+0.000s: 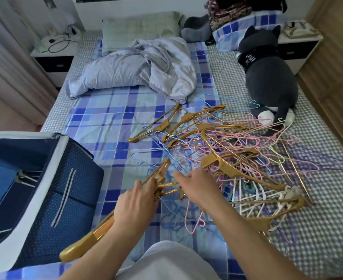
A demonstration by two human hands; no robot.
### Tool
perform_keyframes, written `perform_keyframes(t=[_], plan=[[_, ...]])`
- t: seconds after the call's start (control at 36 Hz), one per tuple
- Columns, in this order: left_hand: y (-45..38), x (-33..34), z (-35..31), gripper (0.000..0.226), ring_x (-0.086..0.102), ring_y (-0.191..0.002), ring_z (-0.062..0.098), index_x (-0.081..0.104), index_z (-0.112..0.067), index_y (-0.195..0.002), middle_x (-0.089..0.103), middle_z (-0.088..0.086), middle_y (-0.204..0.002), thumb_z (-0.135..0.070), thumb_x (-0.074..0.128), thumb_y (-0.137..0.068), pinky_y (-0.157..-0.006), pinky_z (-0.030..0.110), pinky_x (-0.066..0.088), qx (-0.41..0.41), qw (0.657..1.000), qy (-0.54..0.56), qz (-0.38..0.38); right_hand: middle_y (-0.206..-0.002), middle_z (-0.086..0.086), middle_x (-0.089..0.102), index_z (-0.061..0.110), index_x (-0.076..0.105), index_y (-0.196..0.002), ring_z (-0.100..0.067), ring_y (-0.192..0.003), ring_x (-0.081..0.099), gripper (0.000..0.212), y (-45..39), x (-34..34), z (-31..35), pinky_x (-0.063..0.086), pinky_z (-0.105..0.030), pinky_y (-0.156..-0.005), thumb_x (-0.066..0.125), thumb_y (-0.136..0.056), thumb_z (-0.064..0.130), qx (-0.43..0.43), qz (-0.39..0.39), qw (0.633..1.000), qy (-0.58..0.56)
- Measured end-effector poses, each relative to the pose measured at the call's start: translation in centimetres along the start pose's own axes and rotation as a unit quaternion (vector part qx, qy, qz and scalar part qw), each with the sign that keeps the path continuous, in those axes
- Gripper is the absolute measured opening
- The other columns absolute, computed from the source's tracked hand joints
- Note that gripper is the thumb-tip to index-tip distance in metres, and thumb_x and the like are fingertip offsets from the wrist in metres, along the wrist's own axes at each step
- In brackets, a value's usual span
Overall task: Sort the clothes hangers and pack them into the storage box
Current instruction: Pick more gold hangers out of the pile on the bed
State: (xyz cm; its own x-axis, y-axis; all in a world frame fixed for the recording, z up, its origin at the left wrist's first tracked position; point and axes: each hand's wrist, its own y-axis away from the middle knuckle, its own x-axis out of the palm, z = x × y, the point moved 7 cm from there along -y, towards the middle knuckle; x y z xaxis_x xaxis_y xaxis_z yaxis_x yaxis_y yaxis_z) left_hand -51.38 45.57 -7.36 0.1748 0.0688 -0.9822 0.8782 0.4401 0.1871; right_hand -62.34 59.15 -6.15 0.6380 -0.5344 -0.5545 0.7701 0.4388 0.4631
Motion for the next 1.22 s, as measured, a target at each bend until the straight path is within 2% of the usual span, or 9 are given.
perform_keyframes(t=[0.19,0.47,0.61,0.67,0.78,0.86,1.03,1.08,1.22], plan=[[0.4,1.2,0.2,0.026,0.071,-0.083,0.029,0.049,-0.030,-0.122,0.054,0.000,-0.093,-0.045,0.037,-0.104,-0.059,0.036,0.036,0.012,1.000,-0.017,0.022,-0.055,0.001,0.033,0.018,0.037,-0.061,-0.018,-0.052,0.032,0.037,0.3,0.7,-0.6,0.023,-0.031,-0.053,0.052,-0.091,0.032,-0.012,0.021,0.999,0.031],[0.8,4.9,3.1,0.030,0.068,-0.080,0.027,0.055,-0.034,-0.112,0.064,-0.003,-0.090,-0.054,0.049,-0.091,-0.062,0.035,0.045,-0.031,0.994,0.070,0.084,-0.062,-0.004,0.047,0.015,0.045,-0.070,-0.023,-0.059,0.050,0.049,-2.0,1.8,-7.7,0.042,-0.038,-0.061,0.037,-0.103,0.051,0.045,0.004,0.993,-0.110],[2.2,7.0,3.3,0.041,0.069,-0.085,0.026,0.058,-0.037,-0.106,0.071,-0.005,-0.094,-0.072,0.046,-0.088,-0.067,0.035,0.048,-0.031,0.985,0.099,0.136,-0.077,-0.001,0.054,0.018,0.049,-0.078,-0.017,-0.068,0.052,0.021,-2.8,1.2,-20.7,0.046,-0.035,-0.065,0.049,-0.099,0.021,0.146,-0.043,0.983,0.105],[2.7,7.4,3.1,0.053,0.067,-0.081,0.024,0.063,-0.033,-0.103,0.069,-0.005,-0.090,-0.080,0.046,-0.084,-0.067,0.034,0.049,-0.039,0.982,0.100,0.158,-0.102,-0.004,0.059,0.017,0.057,-0.101,-0.021,-0.091,0.057,0.007,-2.2,0.1,-24.4,0.047,-0.037,-0.080,0.056,-0.094,0.017,0.163,-0.074,0.965,0.190],[3.1,7.9,2.5,0.051,0.064,-0.078,0.009,0.071,-0.033,-0.097,0.061,-0.011,-0.093,-0.079,0.058,-0.079,-0.068,0.031,0.049,-0.042,0.965,0.182,0.182,-0.150,-0.008,0.036,0.022,0.040,-0.145,-0.030,-0.135,0.036,0.058,-1.2,-1.8,-30.8,0.041,-0.041,-0.107,0.060,-0.090,0.020,0.196,-0.083,0.933,0.290],[3.2,8.1,2.0,0.048,0.066,-0.088,0.004,0.056,-0.046,-0.122,0.066,-0.019,-0.104,-0.072,0.059,-0.082,-0.078,0.031,0.054,-0.010,0.956,0.223,0.193,-0.163,-0.008,0.012,0.027,0.020,-0.155,-0.034,-0.146,0.018,0.076,-0.7,-2.0,-33.3,0.037,-0.043,-0.113,0.062,-0.091,0.020,0.196,-0.010,0.920,0.338],[3.4,6.5,0.6,0.028,0.067,-0.097,0.001,0.062,-0.035,-0.111,0.069,-0.026,-0.104,-0.017,0.073,-0.092,-0.081,0.015,0.052,-0.016,0.887,0.398,0.235,-0.162,-0.007,0.015,0.026,0.028,-0.151,-0.034,-0.147,0.013,0.067,-1.8,-1.9,-33.0,0.024,-0.047,-0.118,0.055,-0.092,0.009,0.139,0.030,0.891,0.431],[3.6,6.6,0.6,0.024,0.068,-0.097,0.004,0.064,-0.026,-0.106,0.071,-0.022,-0.107,-0.008,0.071,-0.092,-0.087,0.023,0.052,-0.025,0.871,0.410,0.268,-0.157,-0.005,0.025,0.029,0.034,-0.147,-0.032,-0.144,0.018,0.064,-2.1,-1.6,-33.2,0.024,-0.047,-0.118,0.055,-0.090,0.008,0.134,0.040,0.890,0.435],[3.5,7.1,1.4,0.009,0.071,-0.088,0.010,0.063,-0.027,-0.088,0.076,-0.010,-0.100,-0.024,0.069,-0.094,-0.088,0.035,0.055,-0.066,0.874,0.380,0.297,-0.155,0.001,0.033,0.031,0.035,-0.149,-0.030,-0.147,0.018,0.073,-2.4,-1.7,-33.1,0.016,-0.048,-0.120,0.055,-0.086,-0.001,0.123,0.057,0.889,0.438]])
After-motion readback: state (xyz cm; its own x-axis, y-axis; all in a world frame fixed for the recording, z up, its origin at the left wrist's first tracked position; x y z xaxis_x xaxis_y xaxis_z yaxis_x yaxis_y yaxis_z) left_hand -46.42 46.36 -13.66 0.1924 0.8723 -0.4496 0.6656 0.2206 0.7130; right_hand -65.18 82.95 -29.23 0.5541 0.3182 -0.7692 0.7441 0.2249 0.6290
